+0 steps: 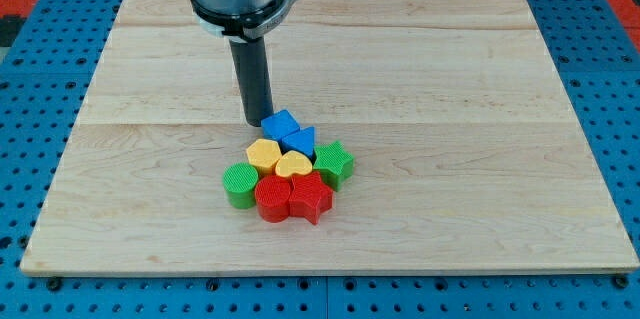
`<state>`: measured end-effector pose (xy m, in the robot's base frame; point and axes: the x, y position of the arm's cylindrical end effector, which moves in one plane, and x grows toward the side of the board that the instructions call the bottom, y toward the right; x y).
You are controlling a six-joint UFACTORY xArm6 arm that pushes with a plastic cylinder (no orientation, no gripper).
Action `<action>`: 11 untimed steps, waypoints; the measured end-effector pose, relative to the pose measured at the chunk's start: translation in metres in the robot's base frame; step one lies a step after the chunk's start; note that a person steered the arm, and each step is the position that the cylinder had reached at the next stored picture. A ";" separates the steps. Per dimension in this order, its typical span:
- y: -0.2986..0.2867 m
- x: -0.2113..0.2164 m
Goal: Move your arm to the top of the blue cube
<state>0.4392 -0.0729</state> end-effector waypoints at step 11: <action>-0.023 -0.050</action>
